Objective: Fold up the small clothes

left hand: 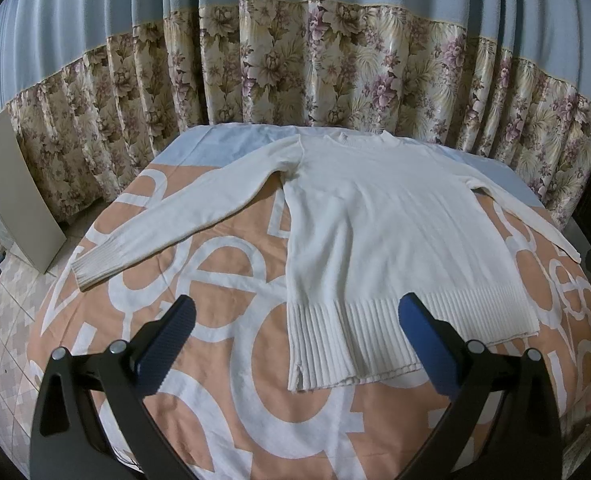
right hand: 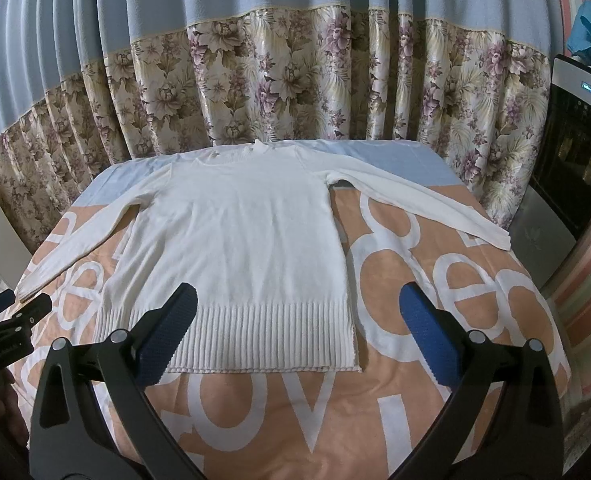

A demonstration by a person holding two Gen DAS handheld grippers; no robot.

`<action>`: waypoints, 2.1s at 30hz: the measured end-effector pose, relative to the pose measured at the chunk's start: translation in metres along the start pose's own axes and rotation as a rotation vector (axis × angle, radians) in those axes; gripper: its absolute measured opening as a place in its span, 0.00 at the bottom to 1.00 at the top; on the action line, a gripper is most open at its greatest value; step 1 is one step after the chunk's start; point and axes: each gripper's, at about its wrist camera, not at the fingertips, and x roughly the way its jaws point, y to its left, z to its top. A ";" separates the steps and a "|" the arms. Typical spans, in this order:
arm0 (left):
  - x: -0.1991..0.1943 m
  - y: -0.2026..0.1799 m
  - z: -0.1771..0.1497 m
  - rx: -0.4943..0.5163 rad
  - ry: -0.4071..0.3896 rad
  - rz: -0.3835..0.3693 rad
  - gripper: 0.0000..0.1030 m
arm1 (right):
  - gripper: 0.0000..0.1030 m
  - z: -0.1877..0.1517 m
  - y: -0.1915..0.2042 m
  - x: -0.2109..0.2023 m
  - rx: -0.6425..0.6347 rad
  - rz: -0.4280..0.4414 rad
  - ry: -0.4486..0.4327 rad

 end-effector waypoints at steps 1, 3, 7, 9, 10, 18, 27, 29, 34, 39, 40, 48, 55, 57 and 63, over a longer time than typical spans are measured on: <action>-0.001 0.000 0.000 0.001 -0.002 0.000 0.98 | 0.97 0.000 0.000 0.000 0.000 0.003 0.003; -0.001 0.001 -0.001 0.002 -0.001 0.001 0.98 | 0.97 0.000 0.001 0.001 -0.002 0.009 0.010; 0.004 0.002 0.002 0.000 0.000 0.005 0.98 | 0.97 -0.002 -0.001 0.005 -0.009 0.012 0.013; 0.005 0.002 0.001 -0.001 0.005 0.005 0.98 | 0.97 -0.003 -0.001 0.005 -0.009 0.013 0.013; 0.006 0.003 0.000 -0.002 0.006 0.005 0.98 | 0.97 -0.003 -0.001 0.005 -0.009 0.013 0.011; 0.007 0.002 -0.001 -0.001 0.005 0.006 0.98 | 0.97 -0.003 0.000 0.006 -0.007 0.006 0.013; 0.006 0.002 0.000 0.001 0.006 0.007 0.98 | 0.97 -0.004 -0.005 0.006 -0.001 0.001 0.018; 0.006 0.002 -0.001 0.000 0.003 0.008 0.98 | 0.97 -0.005 -0.005 0.005 -0.004 -0.005 0.013; 0.007 0.002 -0.001 -0.001 0.006 0.006 0.98 | 0.97 -0.005 -0.005 0.007 -0.003 -0.007 0.019; 0.006 0.001 -0.001 -0.001 0.007 0.006 0.98 | 0.97 -0.005 -0.007 0.007 -0.006 -0.011 0.020; 0.006 0.001 -0.001 -0.001 0.006 0.006 0.98 | 0.97 -0.005 -0.008 0.007 -0.006 -0.010 0.020; 0.006 0.001 -0.001 -0.001 0.008 0.006 0.98 | 0.97 -0.004 -0.009 0.006 0.002 -0.008 0.014; 0.006 0.001 0.000 -0.004 0.009 0.007 0.98 | 0.97 -0.004 -0.010 0.005 0.001 -0.016 0.014; 0.006 0.000 0.000 -0.004 0.009 0.007 0.98 | 0.97 -0.004 -0.012 0.004 0.007 -0.014 0.014; 0.006 -0.001 0.000 0.006 0.012 0.002 0.98 | 0.97 -0.001 -0.016 0.006 0.008 -0.022 -0.001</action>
